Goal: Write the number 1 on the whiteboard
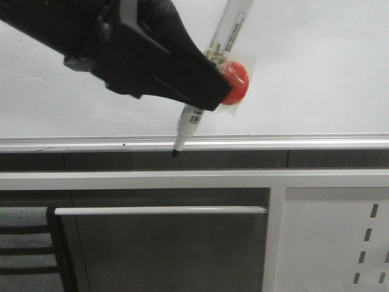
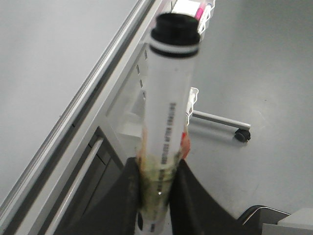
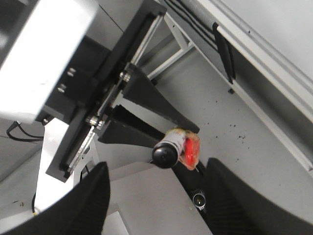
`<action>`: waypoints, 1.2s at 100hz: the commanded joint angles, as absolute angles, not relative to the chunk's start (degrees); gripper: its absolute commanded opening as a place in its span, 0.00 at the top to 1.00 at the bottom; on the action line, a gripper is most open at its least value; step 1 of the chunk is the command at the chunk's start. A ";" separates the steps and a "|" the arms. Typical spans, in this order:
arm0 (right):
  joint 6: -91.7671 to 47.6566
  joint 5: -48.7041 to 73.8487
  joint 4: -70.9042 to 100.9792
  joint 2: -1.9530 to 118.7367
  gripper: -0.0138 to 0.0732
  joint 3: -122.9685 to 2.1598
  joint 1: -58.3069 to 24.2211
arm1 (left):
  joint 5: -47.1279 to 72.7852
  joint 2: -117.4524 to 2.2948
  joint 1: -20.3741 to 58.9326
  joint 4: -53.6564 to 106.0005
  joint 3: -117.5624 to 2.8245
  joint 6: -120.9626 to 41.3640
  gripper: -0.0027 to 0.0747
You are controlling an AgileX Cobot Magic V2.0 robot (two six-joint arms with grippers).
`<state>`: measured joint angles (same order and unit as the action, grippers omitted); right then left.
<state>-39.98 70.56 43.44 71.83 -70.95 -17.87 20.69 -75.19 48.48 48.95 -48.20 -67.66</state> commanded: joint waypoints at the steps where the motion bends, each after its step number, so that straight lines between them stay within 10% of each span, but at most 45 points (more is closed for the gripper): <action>1: -39.97 70.10 45.73 71.96 0.41 -72.93 -18.27 | 18.63 -73.90 48.95 50.12 -50.19 -67.12 0.99; 35: -39.97 66.67 45.60 73.88 0.42 -73.03 -21.64 | 18.60 -74.53 48.95 49.63 -50.19 -67.12 0.99; 69: -41.18 68.87 44.17 74.99 0.91 -73.03 -21.64 | 18.11 -74.62 48.95 49.50 -50.27 -67.12 0.99; 86: -41.18 68.95 42.78 75.03 0.92 -73.03 -21.64 | 18.17 -74.48 48.95 49.50 -50.27 -67.02 0.98; 120: -41.28 68.31 42.29 74.19 0.91 -73.03 -21.64 | 20.88 -72.03 46.60 49.60 -53.60 -61.02 0.19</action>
<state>-40.46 69.25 40.09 76.17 -71.29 -21.53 22.12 -75.28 47.53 47.87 -51.08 -63.29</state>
